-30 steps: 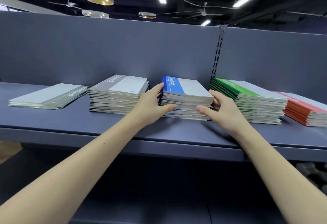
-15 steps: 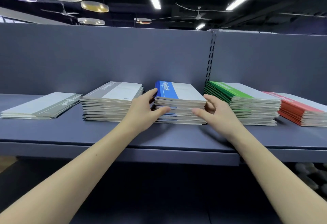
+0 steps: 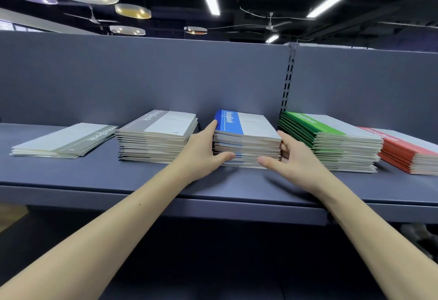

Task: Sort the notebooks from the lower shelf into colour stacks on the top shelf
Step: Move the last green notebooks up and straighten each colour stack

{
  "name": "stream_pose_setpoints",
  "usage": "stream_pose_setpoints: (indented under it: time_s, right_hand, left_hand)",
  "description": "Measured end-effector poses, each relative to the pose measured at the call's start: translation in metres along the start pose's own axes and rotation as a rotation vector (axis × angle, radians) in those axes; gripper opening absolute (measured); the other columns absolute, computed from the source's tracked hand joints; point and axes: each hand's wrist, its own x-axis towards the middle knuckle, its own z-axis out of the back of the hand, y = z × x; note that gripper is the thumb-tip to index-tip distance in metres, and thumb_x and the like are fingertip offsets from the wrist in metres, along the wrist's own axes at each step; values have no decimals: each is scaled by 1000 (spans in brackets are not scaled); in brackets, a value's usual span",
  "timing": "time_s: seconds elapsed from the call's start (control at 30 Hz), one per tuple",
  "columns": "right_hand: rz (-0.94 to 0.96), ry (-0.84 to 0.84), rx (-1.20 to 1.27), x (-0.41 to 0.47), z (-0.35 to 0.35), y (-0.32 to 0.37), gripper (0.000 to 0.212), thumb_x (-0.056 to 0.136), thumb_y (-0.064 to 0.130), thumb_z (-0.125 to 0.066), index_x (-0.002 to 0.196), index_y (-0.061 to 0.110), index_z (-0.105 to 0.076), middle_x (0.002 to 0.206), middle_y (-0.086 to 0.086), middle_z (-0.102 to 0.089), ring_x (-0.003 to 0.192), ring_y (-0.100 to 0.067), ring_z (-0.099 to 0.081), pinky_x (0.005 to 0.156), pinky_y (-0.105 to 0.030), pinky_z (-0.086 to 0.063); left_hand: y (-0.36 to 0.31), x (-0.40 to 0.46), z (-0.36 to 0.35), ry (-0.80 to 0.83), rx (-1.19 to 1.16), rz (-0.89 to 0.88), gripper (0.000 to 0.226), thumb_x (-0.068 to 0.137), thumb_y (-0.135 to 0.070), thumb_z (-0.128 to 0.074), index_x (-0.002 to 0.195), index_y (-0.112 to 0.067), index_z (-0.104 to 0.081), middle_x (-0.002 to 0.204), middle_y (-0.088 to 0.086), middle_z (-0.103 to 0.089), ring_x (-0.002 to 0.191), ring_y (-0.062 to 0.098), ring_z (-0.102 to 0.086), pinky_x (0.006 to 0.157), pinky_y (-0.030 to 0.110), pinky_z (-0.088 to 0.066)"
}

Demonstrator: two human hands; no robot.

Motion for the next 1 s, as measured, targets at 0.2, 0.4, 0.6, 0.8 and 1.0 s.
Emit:
stream_pose_setpoints:
  time_s: [0.2,0.4,0.6,0.8,1.0]
  right_hand:
    - [-32,-82,-94,0,1,3,49,72,50,-69,117,35,-61,104,13,-75,95,-20,-70,95,-52,-51]
    - [-78,-225,-257,-7,-3,23,41,89,24,-75,127,19,-60,110,15,-64,104,-9,-62,81,-6,-40]
    - [-69,-317,-517,-2,-15,60,54,90,18,-65,141,5,-50,140,-11,-58,129,-27,-51,100,-25,-34]
    - [172,-242,-728,7,-69,94,41,92,23,-62,131,12,-62,133,-9,-64,126,-31,-54,107,-38,-40]
    - [90,-178,-901,18,-100,99,36,96,34,-54,124,12,-59,121,-5,-66,112,-32,-57,94,-41,-44]
  left_hand:
    - [-4,-1,-4,-6,13,19,55,88,-27,-73,132,-10,-45,105,-16,-57,93,7,-51,76,15,-34]
    - [-7,-7,6,-45,14,-11,35,88,-24,-72,115,-11,-55,108,-8,-65,95,15,-60,79,23,-43]
    - [-7,-14,44,-91,55,-67,47,91,-15,-67,134,0,-53,126,13,-64,117,27,-58,95,31,-44]
    - [13,-33,82,-99,120,-214,31,92,-7,-62,123,-8,-65,115,4,-68,103,18,-60,90,21,-46]
    - [58,-47,119,-68,531,-222,32,95,-22,-59,126,-23,-64,125,-7,-64,121,24,-51,102,39,-36]
